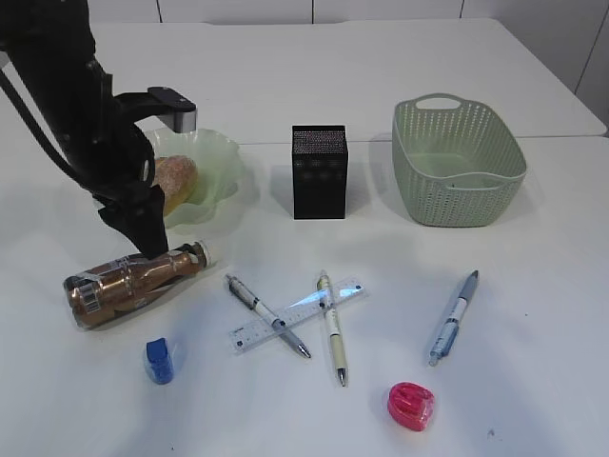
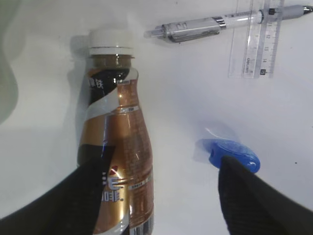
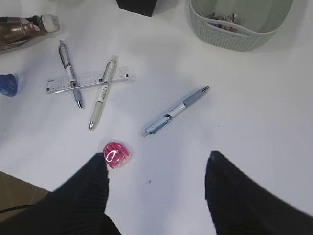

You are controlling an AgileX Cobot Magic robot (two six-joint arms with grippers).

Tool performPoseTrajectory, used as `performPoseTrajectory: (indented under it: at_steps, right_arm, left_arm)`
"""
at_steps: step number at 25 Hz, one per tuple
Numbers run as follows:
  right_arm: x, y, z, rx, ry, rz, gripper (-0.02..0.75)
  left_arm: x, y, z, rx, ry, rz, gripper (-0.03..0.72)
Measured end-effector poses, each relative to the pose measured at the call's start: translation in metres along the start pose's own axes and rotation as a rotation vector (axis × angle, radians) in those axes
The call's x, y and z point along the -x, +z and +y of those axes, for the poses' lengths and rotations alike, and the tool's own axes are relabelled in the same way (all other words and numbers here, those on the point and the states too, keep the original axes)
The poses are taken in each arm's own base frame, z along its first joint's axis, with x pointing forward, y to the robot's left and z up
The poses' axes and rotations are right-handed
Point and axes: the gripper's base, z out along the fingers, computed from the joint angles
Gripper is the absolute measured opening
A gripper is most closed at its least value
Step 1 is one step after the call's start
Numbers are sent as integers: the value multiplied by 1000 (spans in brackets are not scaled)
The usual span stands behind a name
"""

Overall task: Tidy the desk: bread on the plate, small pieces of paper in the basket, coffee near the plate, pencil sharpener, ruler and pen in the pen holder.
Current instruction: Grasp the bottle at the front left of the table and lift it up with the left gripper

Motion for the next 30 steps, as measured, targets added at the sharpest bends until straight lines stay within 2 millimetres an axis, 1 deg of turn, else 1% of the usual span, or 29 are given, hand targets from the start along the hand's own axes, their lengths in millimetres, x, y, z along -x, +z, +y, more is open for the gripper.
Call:
performPoseTrajectory:
  at_steps: [3, 8, 14, 21, 30]
  right_arm:
    - [0, 0, 0, 1, 0, 0, 493]
    - [0, 0, 0, 4, 1, -1, 493]
    - [0, 0, 0, 3, 1, -1, 493]
    - [0, -1, 0, 3, 1, -3, 493]
    - [0, -1, 0, 3, 1, -3, 493]
  left_arm:
    - [1, 5, 3, 11, 3, -2, 537]
    - [4, 5, 5, 42, 5, -29, 536]
    - [9, 5, 4, 25, -14, -79, 528]
    - [10, 5, 4, 24, -18, -96, 457]
    - [11, 7, 5, 21, -21, -98, 440]
